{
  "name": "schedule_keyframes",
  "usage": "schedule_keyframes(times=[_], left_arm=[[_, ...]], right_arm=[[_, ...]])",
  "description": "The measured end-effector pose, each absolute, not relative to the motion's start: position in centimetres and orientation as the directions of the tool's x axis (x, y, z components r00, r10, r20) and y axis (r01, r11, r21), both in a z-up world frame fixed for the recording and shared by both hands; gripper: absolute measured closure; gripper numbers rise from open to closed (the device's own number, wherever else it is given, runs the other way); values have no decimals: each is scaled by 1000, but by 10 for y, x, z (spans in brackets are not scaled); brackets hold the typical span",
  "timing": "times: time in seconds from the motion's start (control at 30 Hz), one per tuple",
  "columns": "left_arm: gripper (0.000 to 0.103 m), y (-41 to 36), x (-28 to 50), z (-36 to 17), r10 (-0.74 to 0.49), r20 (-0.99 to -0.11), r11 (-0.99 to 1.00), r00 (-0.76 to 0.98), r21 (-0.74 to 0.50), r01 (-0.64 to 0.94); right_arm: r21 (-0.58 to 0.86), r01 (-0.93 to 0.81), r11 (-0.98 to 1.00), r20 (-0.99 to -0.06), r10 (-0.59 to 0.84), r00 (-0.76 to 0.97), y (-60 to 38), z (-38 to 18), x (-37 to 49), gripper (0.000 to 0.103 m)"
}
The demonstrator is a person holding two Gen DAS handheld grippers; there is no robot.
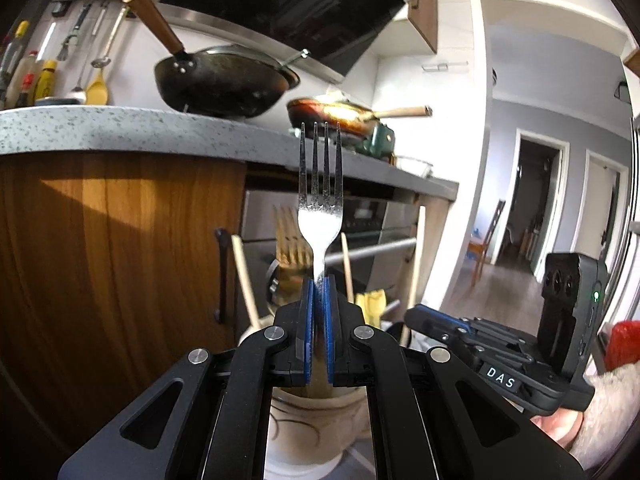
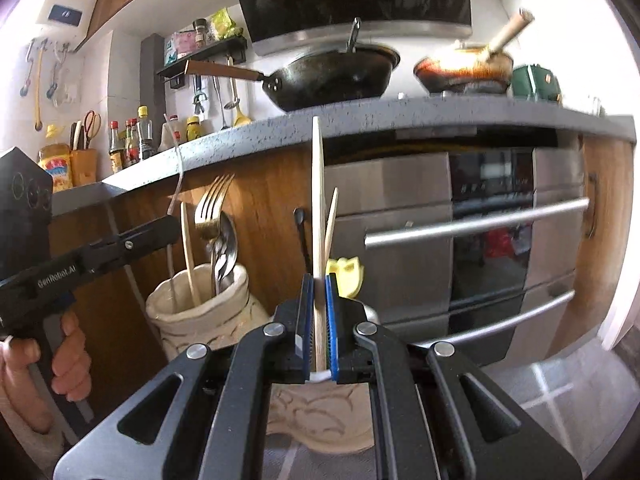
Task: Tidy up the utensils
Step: 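Carry the silver fork to the smaller cup while the right tool carries the chopstick there, then open the left tool releasing the fork while the right tool releases the chopstick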
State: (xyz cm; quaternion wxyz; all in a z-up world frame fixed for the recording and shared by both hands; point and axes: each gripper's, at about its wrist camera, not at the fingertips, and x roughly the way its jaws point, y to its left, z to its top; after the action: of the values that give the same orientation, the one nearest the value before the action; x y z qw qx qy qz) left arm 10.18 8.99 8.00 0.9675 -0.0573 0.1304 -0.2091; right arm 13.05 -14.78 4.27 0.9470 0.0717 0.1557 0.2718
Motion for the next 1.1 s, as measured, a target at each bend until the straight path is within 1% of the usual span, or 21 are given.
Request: schedule_keyframes(times=[0.2,0.43,0.7,0.9,1.03,1.07,1.1], left_arm=[[97,74,107,72,-430,-278,903,859,-125,411],[97,68,117,65,-449,-336,893,828,-144,426],[97,65,117,65,-460,-343,888,819,-149,436],[97,63,117,66,-461,-348,887,816,-147,438],[96,66,117,66,-457,-343,889,821,-159,428],[94,66,117,65,-455,-343,891,822,-161,425],[91,67,117,65,-453,-341,892,824,-163,422]], right_arm=[[215,-529,821,-308,571,761,-140,36,135,97],[242,-543,804,-349,594,725,-138,33,142,97],[265,-544,796,-384,605,698,-136,32,145,97],[269,-547,793,-388,609,691,-134,31,145,97],[272,-545,793,-396,609,688,-133,29,146,94],[273,-544,794,-393,608,690,-134,29,146,92],[274,-543,794,-388,608,692,-135,30,146,86]])
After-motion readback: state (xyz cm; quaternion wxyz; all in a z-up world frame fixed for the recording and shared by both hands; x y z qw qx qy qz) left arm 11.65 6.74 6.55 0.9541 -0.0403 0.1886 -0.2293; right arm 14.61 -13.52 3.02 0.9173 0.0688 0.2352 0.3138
